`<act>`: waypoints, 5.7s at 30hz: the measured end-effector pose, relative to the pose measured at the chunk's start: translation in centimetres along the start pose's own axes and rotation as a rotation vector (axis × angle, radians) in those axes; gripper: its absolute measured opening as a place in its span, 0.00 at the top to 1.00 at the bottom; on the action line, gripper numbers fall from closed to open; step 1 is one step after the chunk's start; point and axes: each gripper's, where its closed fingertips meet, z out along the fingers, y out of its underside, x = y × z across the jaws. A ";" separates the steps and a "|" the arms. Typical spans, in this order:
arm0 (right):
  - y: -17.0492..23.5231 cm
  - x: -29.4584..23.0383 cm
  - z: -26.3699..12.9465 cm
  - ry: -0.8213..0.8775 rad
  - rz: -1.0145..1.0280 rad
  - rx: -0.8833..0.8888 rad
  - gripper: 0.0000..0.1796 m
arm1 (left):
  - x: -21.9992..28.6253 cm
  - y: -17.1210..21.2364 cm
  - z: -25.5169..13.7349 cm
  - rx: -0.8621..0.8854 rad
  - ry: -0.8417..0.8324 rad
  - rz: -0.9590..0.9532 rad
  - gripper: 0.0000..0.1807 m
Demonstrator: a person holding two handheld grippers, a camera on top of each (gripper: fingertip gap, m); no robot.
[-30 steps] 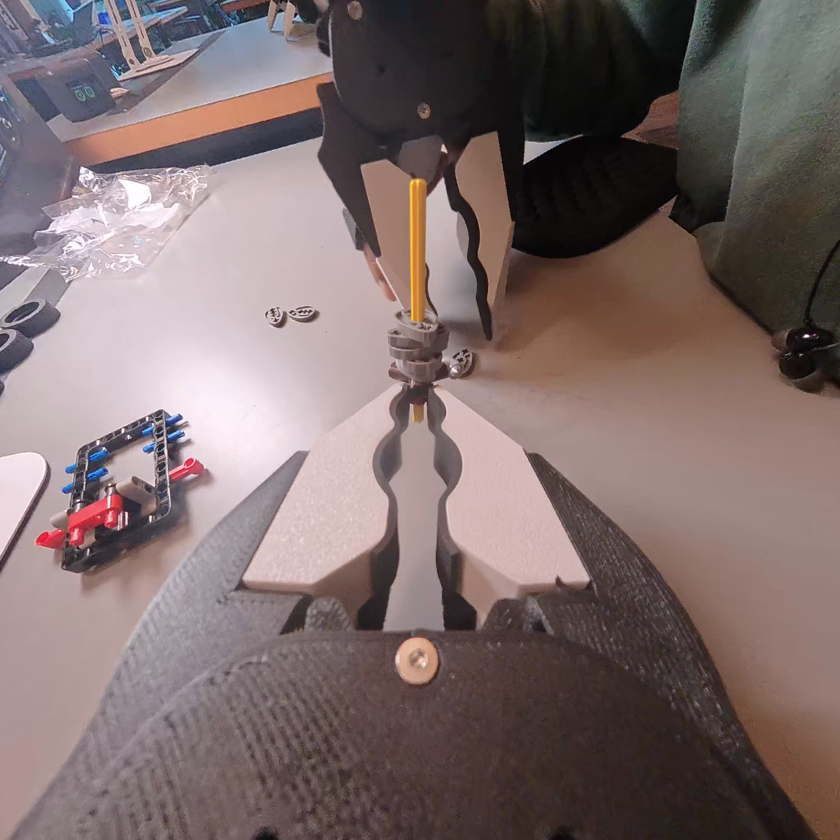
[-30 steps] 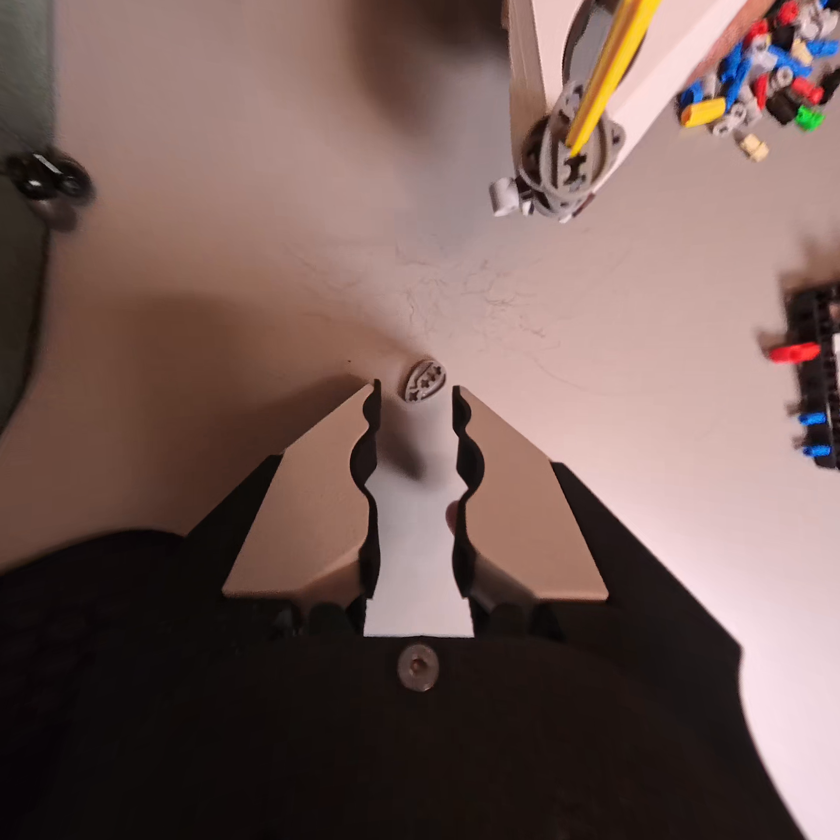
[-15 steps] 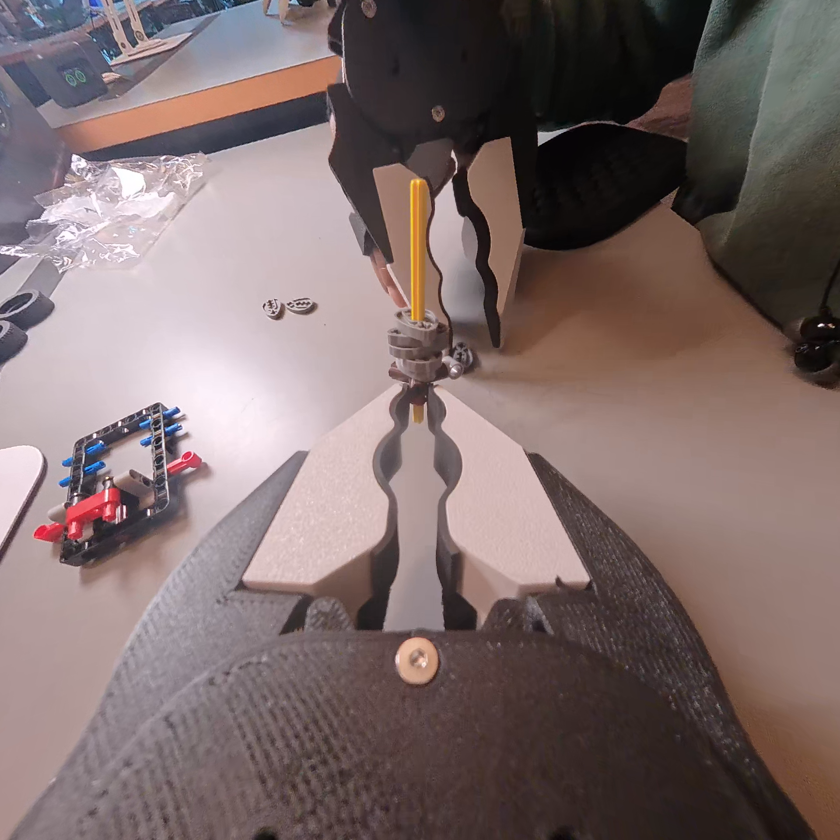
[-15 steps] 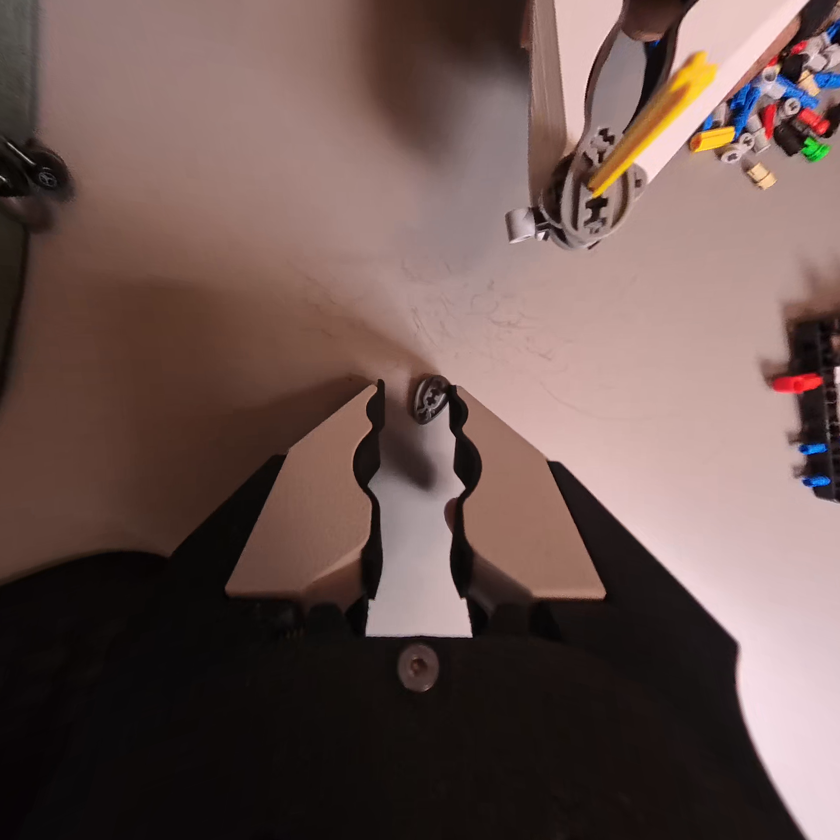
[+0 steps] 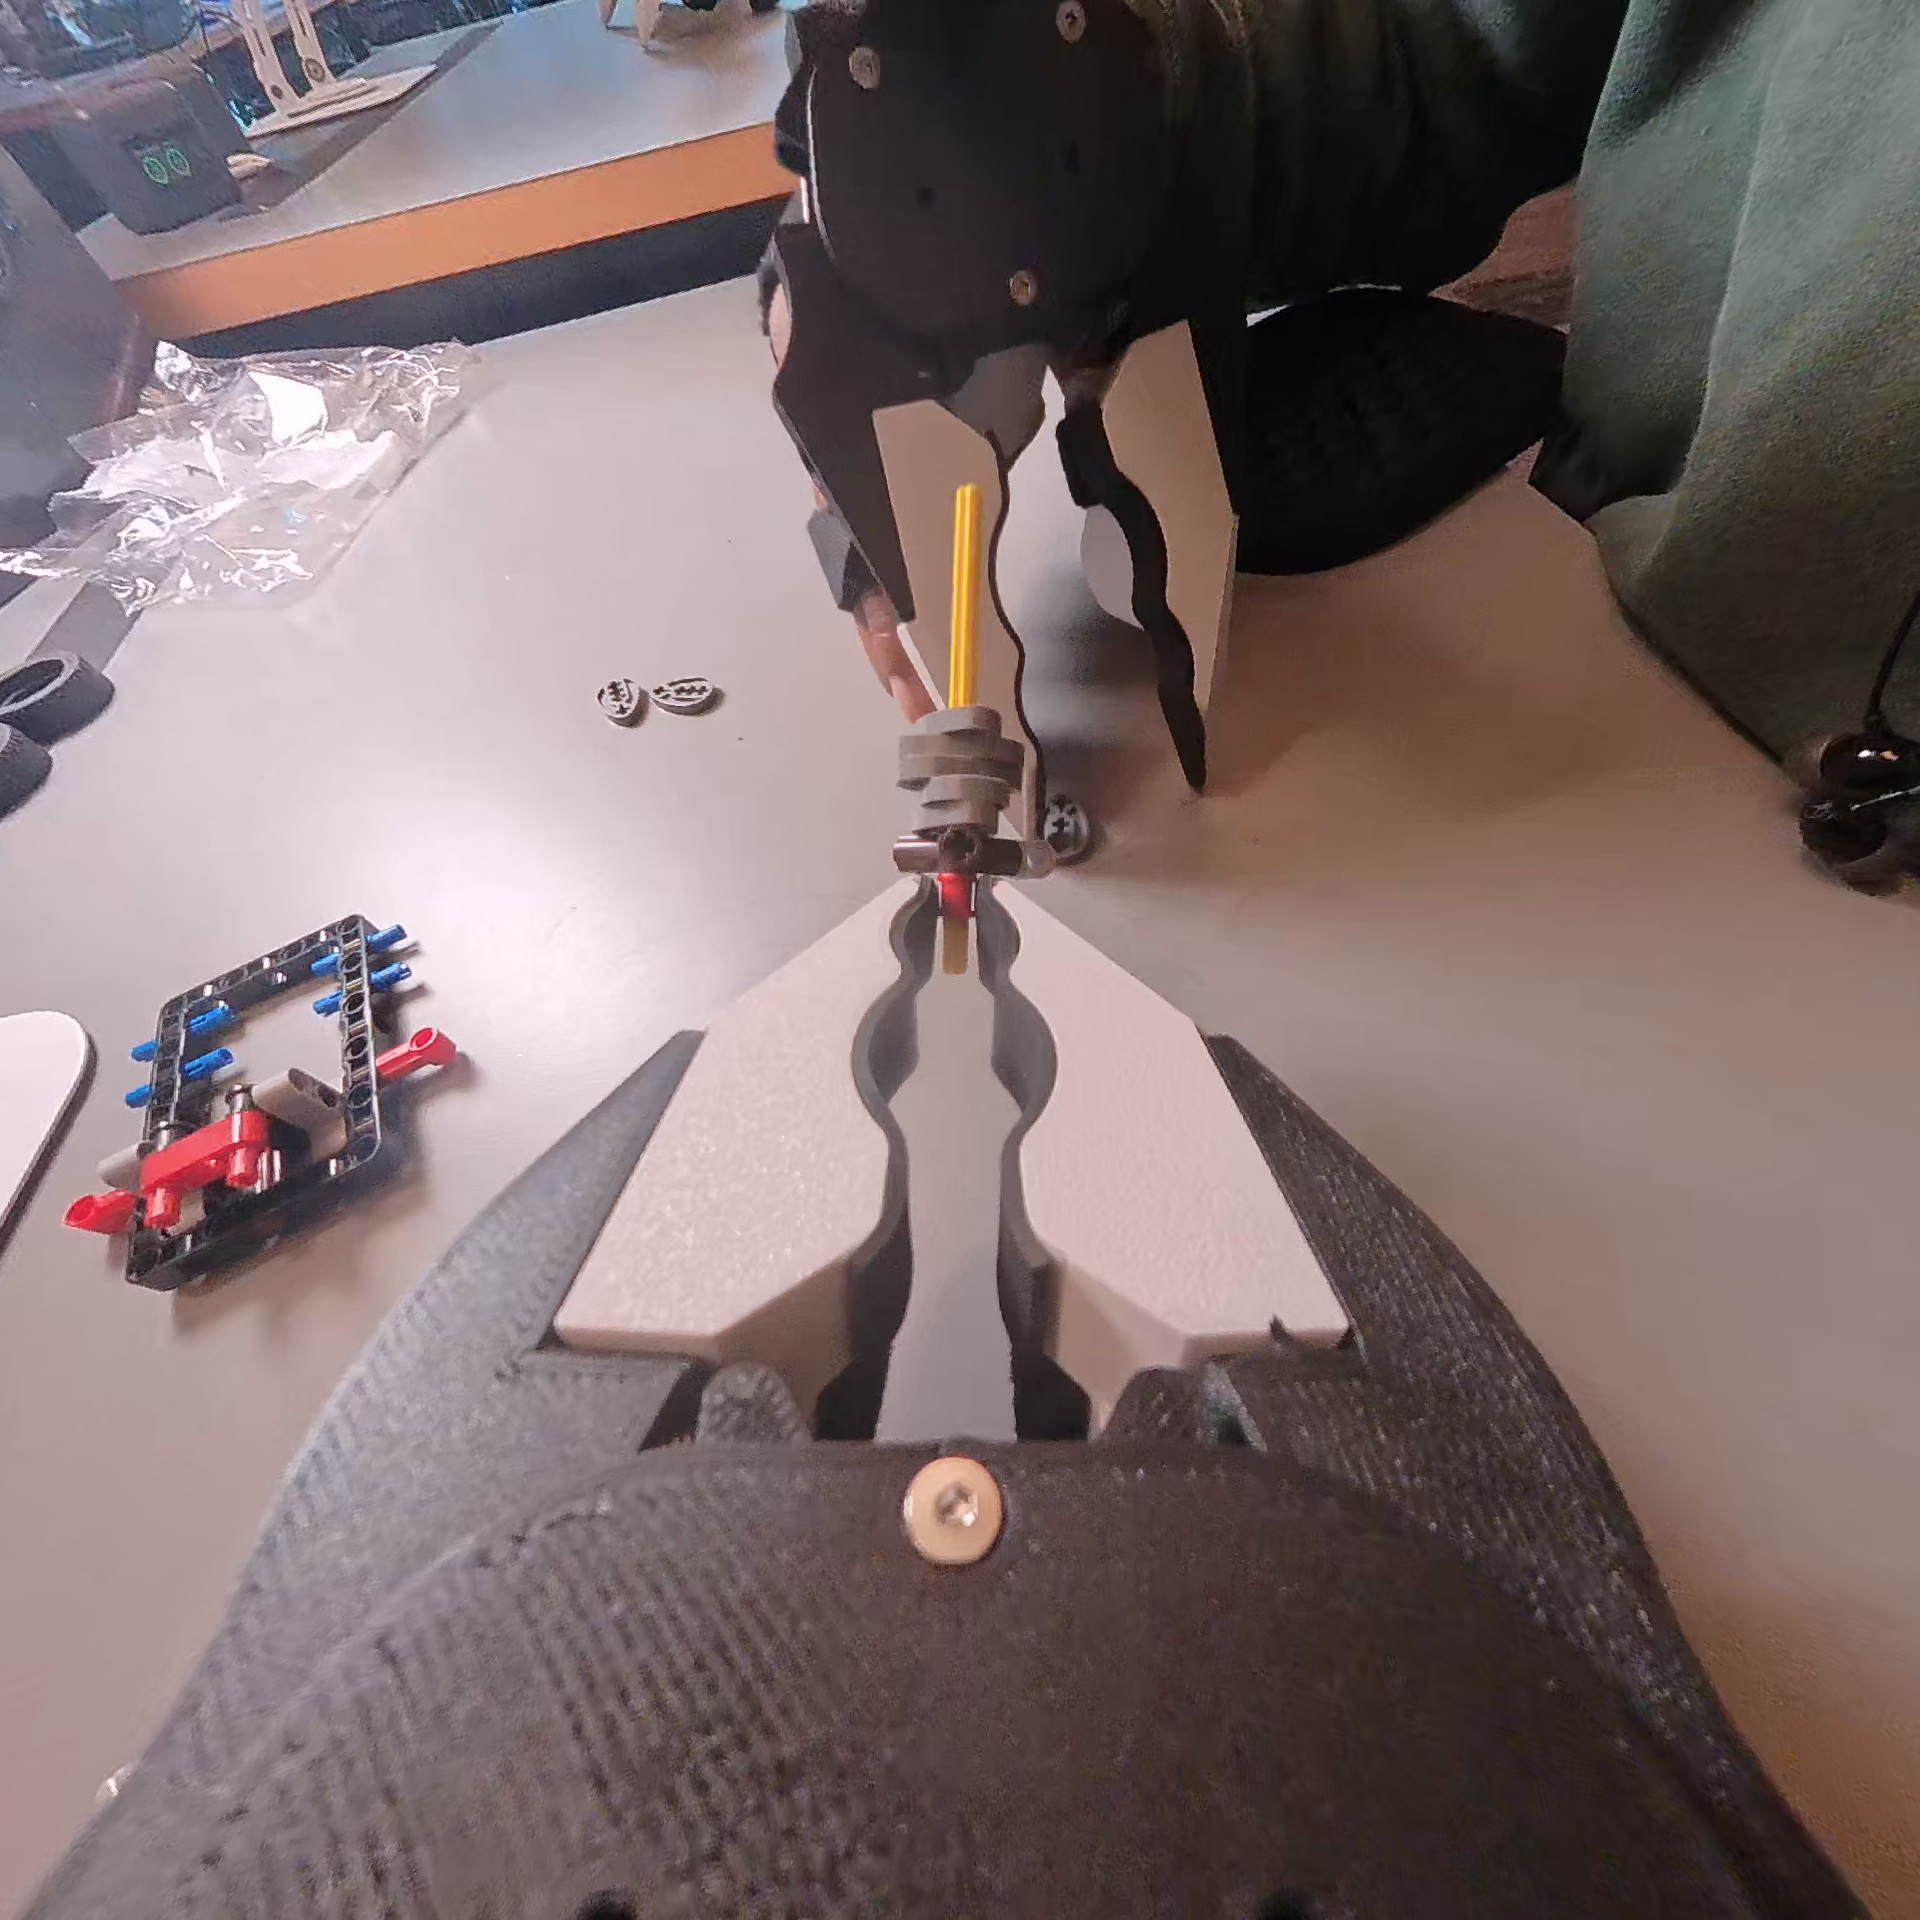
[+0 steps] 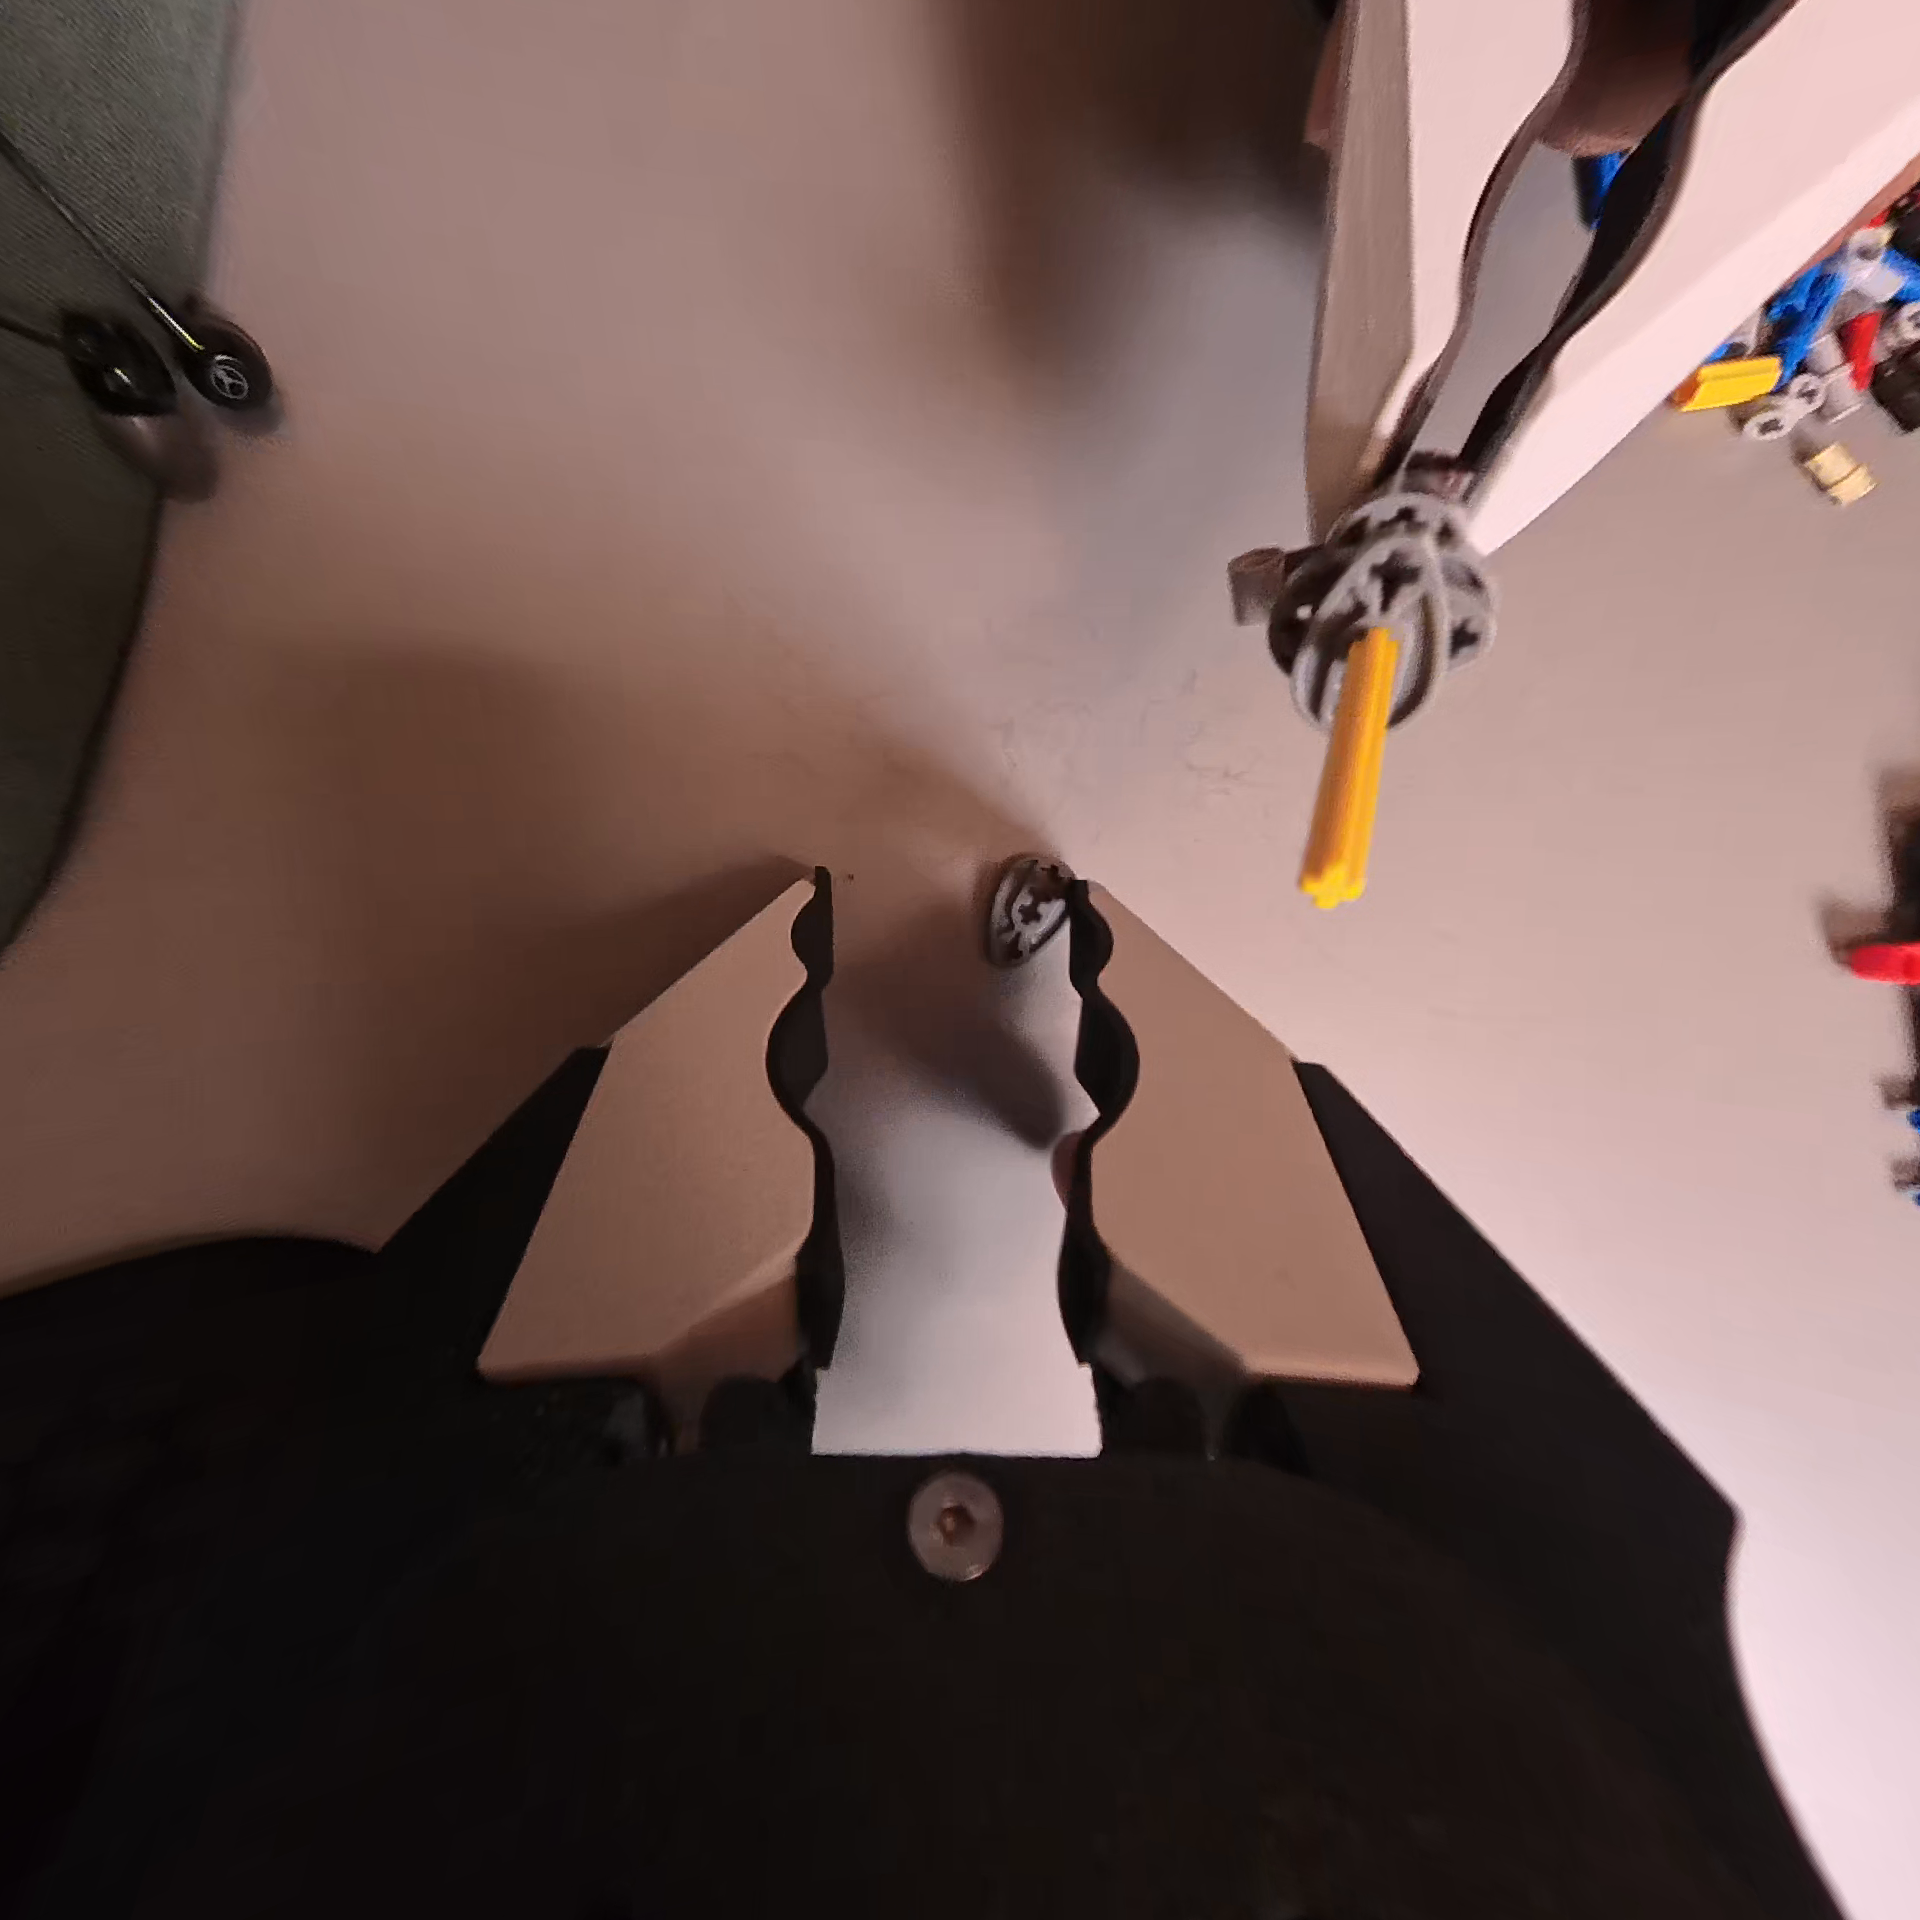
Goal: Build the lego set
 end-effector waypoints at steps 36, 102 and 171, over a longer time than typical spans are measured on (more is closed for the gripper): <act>-5.6 5.4 -5.2 0.318 0.093 0.476 1.00 | -2.2 -1.5 -2.0 0.125 -0.082 -0.067 0.97; -5.0 0.6 3.2 -0.113 -0.078 -0.024 0.84 | -4.6 -3.2 -7.1 0.339 -0.144 -0.167 0.97; -11.8 6.3 -14.4 0.350 -0.091 0.494 0.93 | -1.5 -7.0 -6.2 0.483 -0.035 -0.071 0.98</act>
